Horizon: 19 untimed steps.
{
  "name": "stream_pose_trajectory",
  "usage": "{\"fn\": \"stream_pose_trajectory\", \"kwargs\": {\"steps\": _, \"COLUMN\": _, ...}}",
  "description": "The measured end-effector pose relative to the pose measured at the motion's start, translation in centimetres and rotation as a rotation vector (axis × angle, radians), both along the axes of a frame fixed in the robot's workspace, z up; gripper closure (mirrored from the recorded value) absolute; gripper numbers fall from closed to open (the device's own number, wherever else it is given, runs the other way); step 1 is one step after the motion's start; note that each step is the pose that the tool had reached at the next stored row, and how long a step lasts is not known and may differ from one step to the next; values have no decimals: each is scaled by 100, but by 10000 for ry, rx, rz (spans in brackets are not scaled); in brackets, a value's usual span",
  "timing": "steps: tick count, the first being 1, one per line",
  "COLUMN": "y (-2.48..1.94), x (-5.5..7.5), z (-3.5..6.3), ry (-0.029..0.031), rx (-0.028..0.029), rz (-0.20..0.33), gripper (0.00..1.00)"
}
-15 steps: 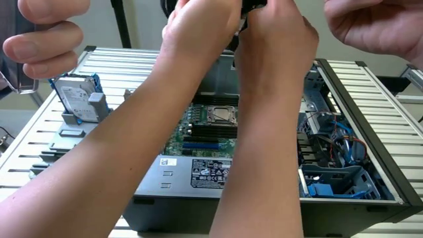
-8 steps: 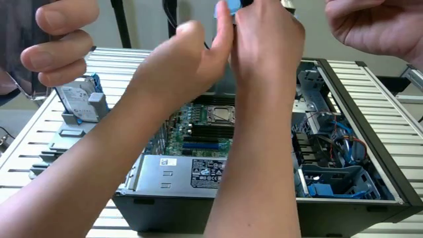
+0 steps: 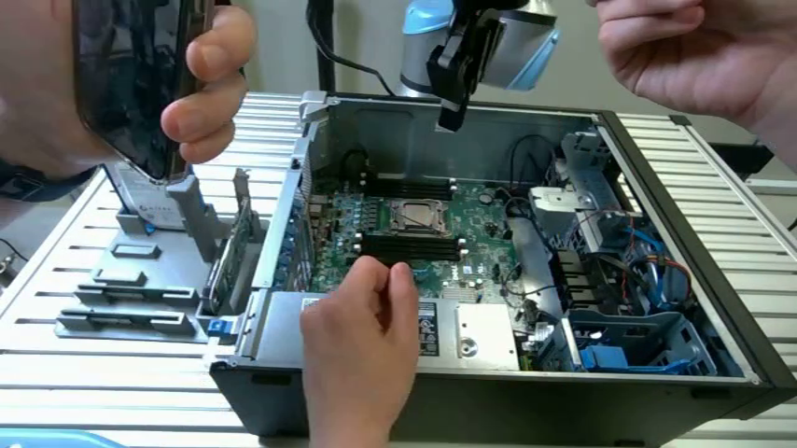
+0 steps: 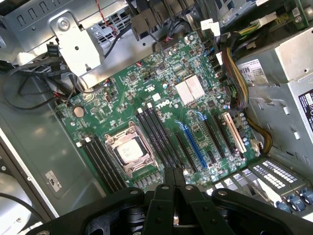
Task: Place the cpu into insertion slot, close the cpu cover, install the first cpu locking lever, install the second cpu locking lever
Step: 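Install the second cpu locking lever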
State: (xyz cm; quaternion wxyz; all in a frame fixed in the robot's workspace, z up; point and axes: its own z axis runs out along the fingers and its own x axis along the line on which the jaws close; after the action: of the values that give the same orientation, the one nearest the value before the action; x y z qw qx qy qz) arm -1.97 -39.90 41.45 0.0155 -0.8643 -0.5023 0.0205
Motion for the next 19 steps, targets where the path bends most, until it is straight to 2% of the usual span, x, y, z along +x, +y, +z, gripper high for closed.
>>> {"fn": "stream_pose_trajectory", "kwargs": {"steps": 19, "y": 0, "x": 3, "z": 0, "ry": 0, "rx": 0, "rz": -25, "gripper": 89}}
